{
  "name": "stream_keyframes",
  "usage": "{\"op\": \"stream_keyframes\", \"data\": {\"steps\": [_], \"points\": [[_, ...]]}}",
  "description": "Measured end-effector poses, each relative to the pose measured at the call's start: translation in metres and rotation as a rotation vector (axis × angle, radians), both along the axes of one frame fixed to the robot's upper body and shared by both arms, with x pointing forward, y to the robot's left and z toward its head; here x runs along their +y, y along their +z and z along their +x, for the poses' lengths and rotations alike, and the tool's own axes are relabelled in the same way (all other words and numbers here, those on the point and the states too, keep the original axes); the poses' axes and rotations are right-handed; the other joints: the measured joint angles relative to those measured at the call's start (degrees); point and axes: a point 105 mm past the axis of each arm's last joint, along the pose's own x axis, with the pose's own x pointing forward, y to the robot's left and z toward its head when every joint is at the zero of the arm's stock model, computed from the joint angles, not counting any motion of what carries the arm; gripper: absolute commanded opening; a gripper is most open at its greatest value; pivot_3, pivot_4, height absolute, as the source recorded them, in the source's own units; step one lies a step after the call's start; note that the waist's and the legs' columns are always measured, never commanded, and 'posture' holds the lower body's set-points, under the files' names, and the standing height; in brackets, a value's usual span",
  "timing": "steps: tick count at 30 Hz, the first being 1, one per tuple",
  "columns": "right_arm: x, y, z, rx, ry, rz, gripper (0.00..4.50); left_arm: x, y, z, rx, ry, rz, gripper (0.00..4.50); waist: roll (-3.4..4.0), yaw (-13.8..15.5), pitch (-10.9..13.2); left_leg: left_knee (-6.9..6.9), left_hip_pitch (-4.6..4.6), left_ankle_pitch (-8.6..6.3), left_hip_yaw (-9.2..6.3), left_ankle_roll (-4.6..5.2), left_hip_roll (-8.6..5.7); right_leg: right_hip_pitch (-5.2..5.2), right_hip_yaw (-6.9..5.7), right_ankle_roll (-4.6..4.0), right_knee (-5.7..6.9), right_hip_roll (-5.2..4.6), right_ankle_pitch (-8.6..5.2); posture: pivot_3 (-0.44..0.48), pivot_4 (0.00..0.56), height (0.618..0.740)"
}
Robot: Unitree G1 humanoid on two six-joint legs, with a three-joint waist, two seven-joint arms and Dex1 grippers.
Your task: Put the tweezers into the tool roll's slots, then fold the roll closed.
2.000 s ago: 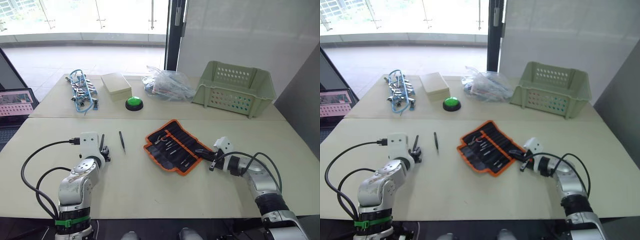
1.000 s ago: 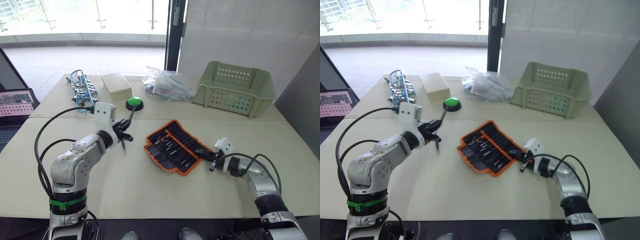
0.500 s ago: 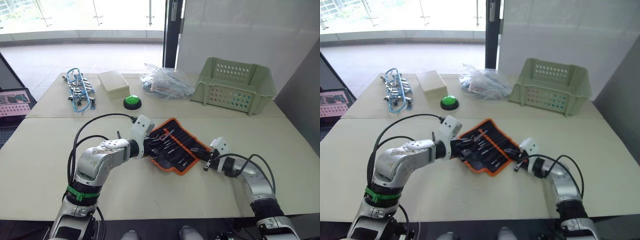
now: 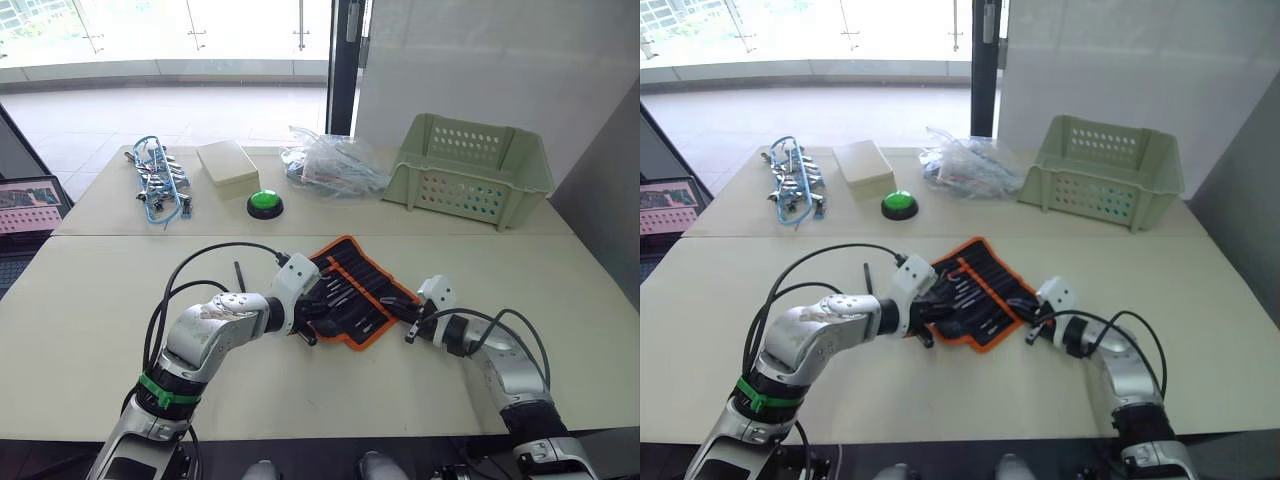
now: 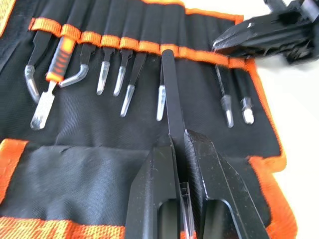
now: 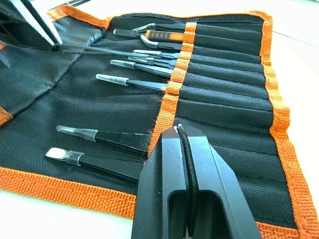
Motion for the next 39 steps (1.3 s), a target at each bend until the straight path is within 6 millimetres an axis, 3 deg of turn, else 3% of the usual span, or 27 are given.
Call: {"op": "stream_keyframes", "data": {"steps": [4,12,20,39], "points": [[0.0,0.0,0.0,-0.001,-0.002,-0.001,0.0,-0.006,-0.011,-0.003,0.018,-0.042,0.04,0.02,0.0,0.0,0.0,0.0,0.0,0.0,0.0,0.0,0.0,0.0,0.0,0.0,0.01,0.01,0.0,0.0,0.15,0.74],[0.001,0.0,0.0,0.003,-0.007,-0.002,0.0,-0.016,-0.01,0.002,-0.002,-0.1,0.057,0.02,0.01,0.0,0.0,0.01,0.01,0.0,0.0,0.01,0.0,0.01,0.0,0.0,0.01,0.02,0.0,0.0,0.15,0.74],[0.001,0.0,0.0,0.003,-0.009,-0.004,0.0,-0.023,-0.01,0.018,-0.028,-0.082,0.061,0.02,0.01,0.0,0.0,0.05,0.01,0.01,0.0,0.01,-0.01,0.01,0.0,0.0,0.05,0.01,0.0,0.0,0.15,0.74],[0.001,-0.001,-0.002,0.001,-0.013,-0.009,0.0,-0.064,-0.012,0.047,-0.048,-0.202,0.026,0.02,0.02,0.1,0.0,0.17,0.05,0.01,0.01,0.01,-0.05,0.03,0.0,0.01,0.28,0.0,-0.01,0.0,0.15,0.74]]}}
